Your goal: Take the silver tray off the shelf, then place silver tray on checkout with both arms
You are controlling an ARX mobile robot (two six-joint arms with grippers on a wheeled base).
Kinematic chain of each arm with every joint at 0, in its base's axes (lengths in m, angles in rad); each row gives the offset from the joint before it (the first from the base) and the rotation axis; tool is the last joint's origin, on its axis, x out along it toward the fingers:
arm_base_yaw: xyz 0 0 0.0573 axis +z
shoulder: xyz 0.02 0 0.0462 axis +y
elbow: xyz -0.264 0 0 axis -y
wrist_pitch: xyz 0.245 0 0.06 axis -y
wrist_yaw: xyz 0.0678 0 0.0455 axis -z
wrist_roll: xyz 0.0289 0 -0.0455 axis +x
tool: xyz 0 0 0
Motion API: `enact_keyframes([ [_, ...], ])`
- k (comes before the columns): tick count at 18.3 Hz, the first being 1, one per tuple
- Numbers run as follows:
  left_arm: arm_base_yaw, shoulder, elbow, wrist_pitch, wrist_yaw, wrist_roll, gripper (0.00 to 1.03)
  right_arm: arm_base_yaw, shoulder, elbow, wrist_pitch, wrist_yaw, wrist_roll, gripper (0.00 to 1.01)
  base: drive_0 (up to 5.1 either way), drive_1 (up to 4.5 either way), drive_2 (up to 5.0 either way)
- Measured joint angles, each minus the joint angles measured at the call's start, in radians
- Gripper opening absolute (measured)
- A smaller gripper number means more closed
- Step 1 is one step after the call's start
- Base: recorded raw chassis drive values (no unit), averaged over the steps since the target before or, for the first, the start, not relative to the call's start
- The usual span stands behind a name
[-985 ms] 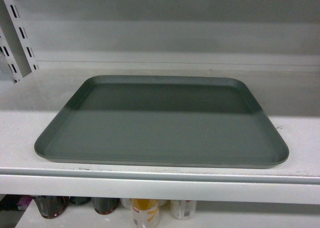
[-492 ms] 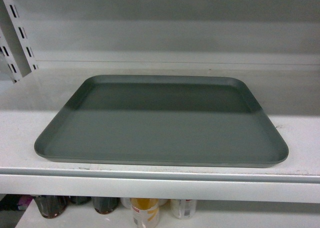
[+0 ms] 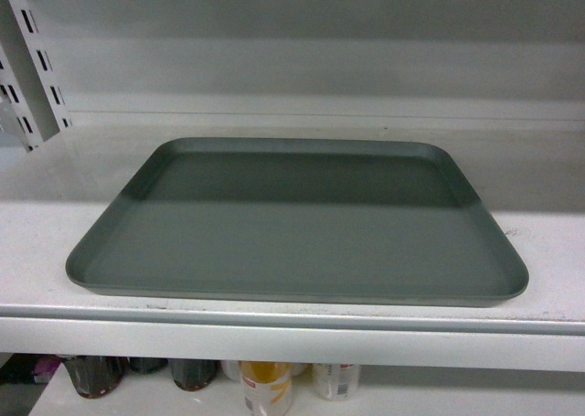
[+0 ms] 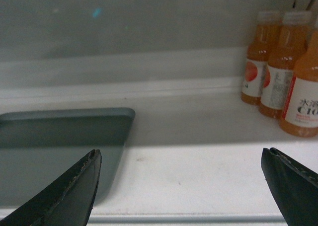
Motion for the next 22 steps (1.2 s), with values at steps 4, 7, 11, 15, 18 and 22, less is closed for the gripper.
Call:
enact_keyframes([
  [4, 0.005, 0.086, 0.010, 0.085, 0.032, 0.000, 0.98, 0.013, 0.085, 0.019, 0.085, -0.008, -0.003, 0.98, 0.0, 4.26, -4.3],
  [7, 0.006, 0.269, 0.035, 0.249, 0.086, 0.004, 0.98, 0.049, 0.275, 0.054, 0.238, -0.024, -0.009, 0.98, 0.0, 4.26, -4.3],
  [11, -0.076, 0.975, 0.308, 0.581, 0.241, 0.021, 0.98, 0.168, 1.062, 0.291, 0.485, 0.031, -0.010, 0.98, 0.0, 4.26, -4.3],
  [15, -0.079, 1.312, 0.515, 0.584, 0.259, 0.042, 0.98, 0.196, 1.352, 0.534, 0.380, 0.101, 0.014, 0.98, 0.0, 3.20, -3.2],
  [18, -0.087, 1.339, 0.535, 0.563, 0.258, 0.041, 0.98, 0.204, 1.397, 0.586, 0.333, 0.113, 0.032, 0.98, 0.0, 0.00, 0.0],
  [22, -0.097, 1.367, 0.550, 0.536, 0.255, 0.021, 0.98, 0.206, 1.469, 0.651, 0.271, 0.135, 0.056, 0.98, 0.0, 0.00, 0.0],
])
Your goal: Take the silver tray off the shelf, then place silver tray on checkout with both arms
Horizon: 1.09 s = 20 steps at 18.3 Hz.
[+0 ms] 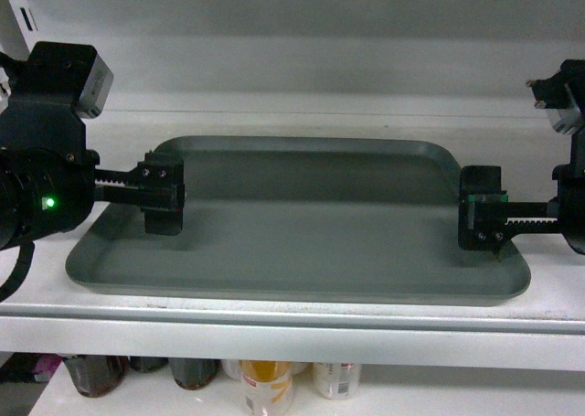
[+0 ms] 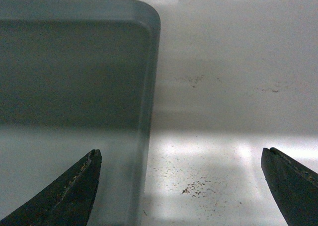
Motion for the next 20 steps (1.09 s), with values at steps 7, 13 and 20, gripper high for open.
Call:
enact_keyframes([
  [7, -0.002, 0.045, 0.009, -0.023, -0.009, -0.049, 0.98, 0.005, 0.061, 0.038, -0.003, 0.011, 0.016, 0.98, 0.0, 0.00, 0.0],
  [13, -0.006, 0.056, 0.009, -0.014, 0.000, -0.079, 0.98, 0.020, 0.082, 0.043, 0.015, 0.032, 0.030, 0.98, 0.0, 0.00, 0.0],
  [20, -0.015, 0.058, 0.009, -0.005, 0.021, -0.069, 0.54, 0.048, 0.089, 0.043, 0.034, 0.040, 0.032, 0.58, 0.0, 0.00, 0.0],
])
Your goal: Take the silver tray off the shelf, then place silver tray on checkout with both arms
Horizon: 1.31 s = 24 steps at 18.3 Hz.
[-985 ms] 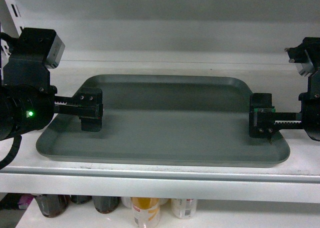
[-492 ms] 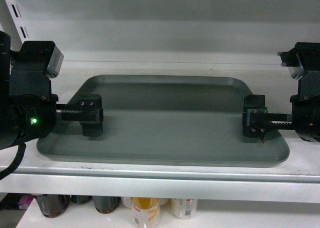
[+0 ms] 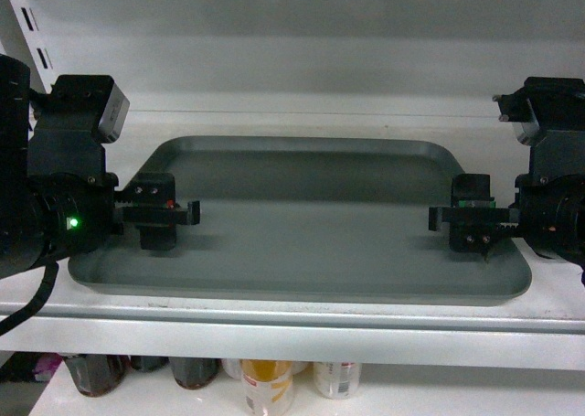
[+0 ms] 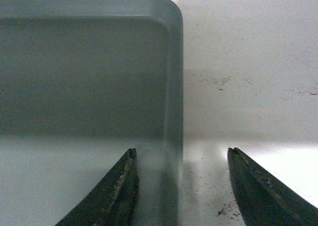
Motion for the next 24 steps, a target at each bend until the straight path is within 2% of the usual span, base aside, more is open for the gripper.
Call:
enact_keyframes([
  [4, 0.009, 0.000, 0.000, 0.004, -0.003, 0.013, 0.20, 0.013, 0.000, 0.000, 0.002, 0.011, 0.000, 0.25, 0.0, 0.00, 0.0],
  [6, 0.010, 0.000, -0.003, 0.012, -0.002, 0.006, 0.06, 0.010, 0.000, 0.000, 0.002, 0.024, 0.002, 0.09, 0.0, 0.00, 0.0],
  [7, 0.010, 0.000, -0.003, 0.015, -0.002, -0.007, 0.04, 0.009, 0.000, 0.000, 0.002, 0.029, 0.018, 0.03, 0.0, 0.00, 0.0],
  [10, 0.009, 0.000, -0.003, 0.018, 0.002, -0.023, 0.04, 0.009, -0.001, 0.000, 0.005, 0.030, 0.043, 0.03, 0.0, 0.00, 0.0],
  [15, -0.002, -0.006, -0.004, 0.002, -0.010, -0.024, 0.04, 0.004, -0.014, 0.000, -0.014, 0.030, 0.049, 0.03, 0.0, 0.00, 0.0],
  [21, -0.019, -0.092, -0.001, -0.102, -0.034, -0.025, 0.04, -0.003, -0.077, 0.000, -0.092, 0.029, 0.048, 0.03, 0.0, 0.00, 0.0],
  [24, -0.048, -0.212, 0.014, -0.185, -0.063, -0.040, 0.04, -0.029, -0.230, 0.004, -0.195, 0.015, 0.047, 0.03, 0.0, 0.00, 0.0],
])
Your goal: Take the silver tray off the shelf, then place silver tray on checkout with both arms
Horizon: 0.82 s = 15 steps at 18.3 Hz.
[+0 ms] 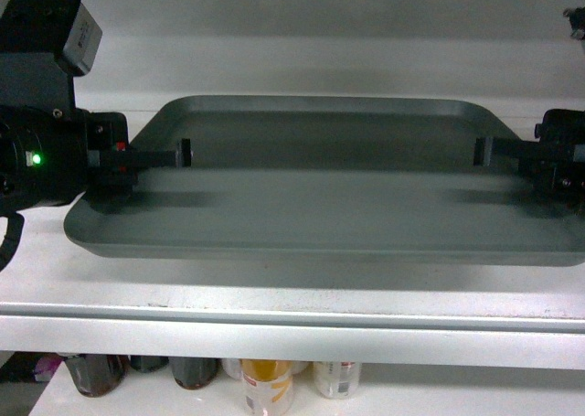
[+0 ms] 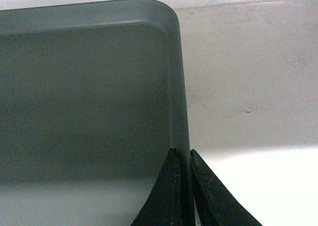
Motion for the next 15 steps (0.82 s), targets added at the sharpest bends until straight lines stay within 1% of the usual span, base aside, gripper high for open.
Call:
enact_keyframes([
  [4, 0.000, -0.055, 0.005, -0.018, -0.002, 0.000, 0.04, -0.001, -0.048, 0.001, -0.015, -0.002, 0.000, 0.03, 0.0, 0.00, 0.0],
  [15, 0.000, -0.061, 0.011, -0.026, -0.006, 0.000, 0.04, -0.001, -0.053, 0.000, -0.010, -0.002, 0.001, 0.03, 0.0, 0.00, 0.0],
])
